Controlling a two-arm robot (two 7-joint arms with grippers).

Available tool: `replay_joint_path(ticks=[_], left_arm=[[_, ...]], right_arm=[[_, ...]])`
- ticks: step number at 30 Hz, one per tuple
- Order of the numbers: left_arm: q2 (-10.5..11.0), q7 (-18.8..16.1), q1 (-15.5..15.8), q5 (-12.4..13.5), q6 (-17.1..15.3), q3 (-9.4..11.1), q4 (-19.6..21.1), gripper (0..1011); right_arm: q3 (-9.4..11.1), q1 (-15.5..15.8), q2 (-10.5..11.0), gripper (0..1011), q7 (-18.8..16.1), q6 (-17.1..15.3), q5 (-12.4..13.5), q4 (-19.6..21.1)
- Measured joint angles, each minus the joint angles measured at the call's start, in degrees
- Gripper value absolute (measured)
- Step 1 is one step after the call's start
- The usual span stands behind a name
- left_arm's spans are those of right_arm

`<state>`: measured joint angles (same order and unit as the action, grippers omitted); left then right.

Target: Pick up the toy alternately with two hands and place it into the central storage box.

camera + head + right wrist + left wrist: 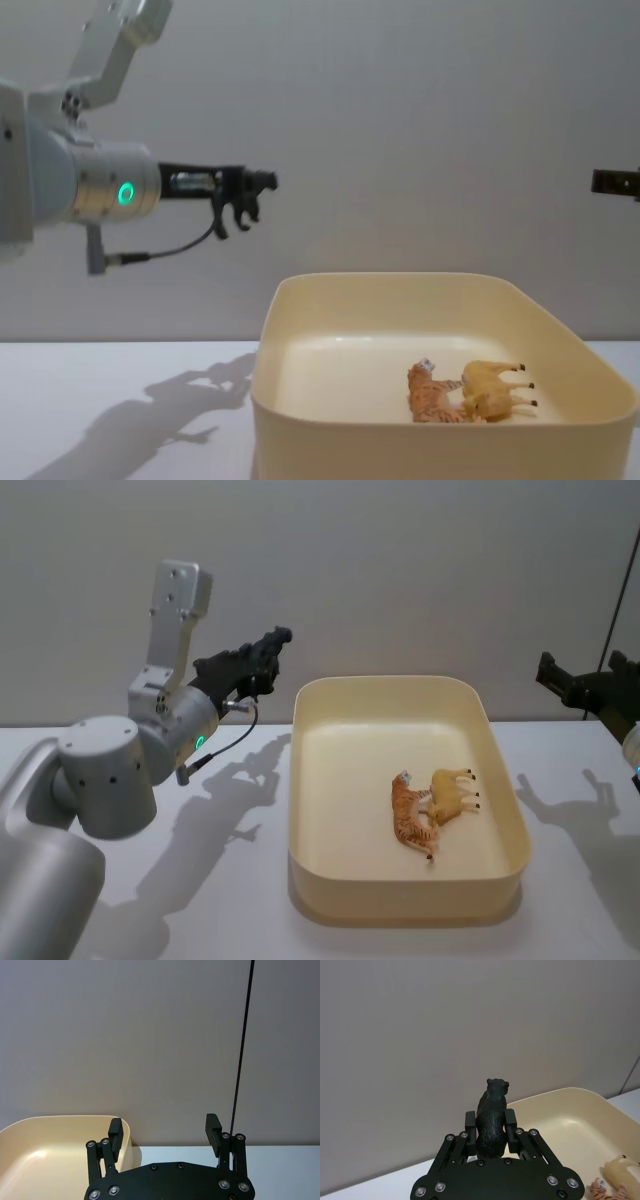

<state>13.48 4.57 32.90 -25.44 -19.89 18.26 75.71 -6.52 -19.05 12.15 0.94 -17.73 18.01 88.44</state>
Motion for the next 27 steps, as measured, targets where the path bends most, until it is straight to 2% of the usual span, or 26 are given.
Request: replay_joint_path(ticks=[8,14,15,21,22,24,25,27], left_arm=[[0.5,6.1,1.5,1.7,-5.0,0.0,2.8,302],[1.3,12.6,2.7,4.6,-9.3,0.4,4.5,302],[1.3,12.6,2.7,4.6,-9.3,0.4,4.5,302],[2.1,20.3,4.1,8.7,-12.5,1.2,5.4,302],[2.1,20.3,4.1,8.7,-12.5,1.2,5.4,302],[2.3,23.9,4.7,10.7,-13.3,1.6,5.4,302],[2.3,23.9,4.7,10.7,-13.3,1.6,5.4,302],[2.4,26.3,5.2,12.1,-13.5,2.1,5.4,302]], right_arm=[[0.0,0.0,0.0,1001,0.0,0.0,0.0,0.0],[0.0,0.0,0.0,1001,0.0,0.0,0.0,0.0],[0.0,0.0,0.0,1001,0.0,0.0,0.0,0.0],[0.0,0.0,0.0,1001,0.0,0.0,0.0,0.0],[0.0,0.0,0.0,1001,0.0,0.0,0.0,0.0],[0.0,0.0,0.0,1001,0.0,0.0,0.0,0.0],[0.0,0.0,0.0,1001,0.0,0.0,0.0,0.0],[0.0,0.0,0.0,1001,0.0,0.0,0.0,0.0]])
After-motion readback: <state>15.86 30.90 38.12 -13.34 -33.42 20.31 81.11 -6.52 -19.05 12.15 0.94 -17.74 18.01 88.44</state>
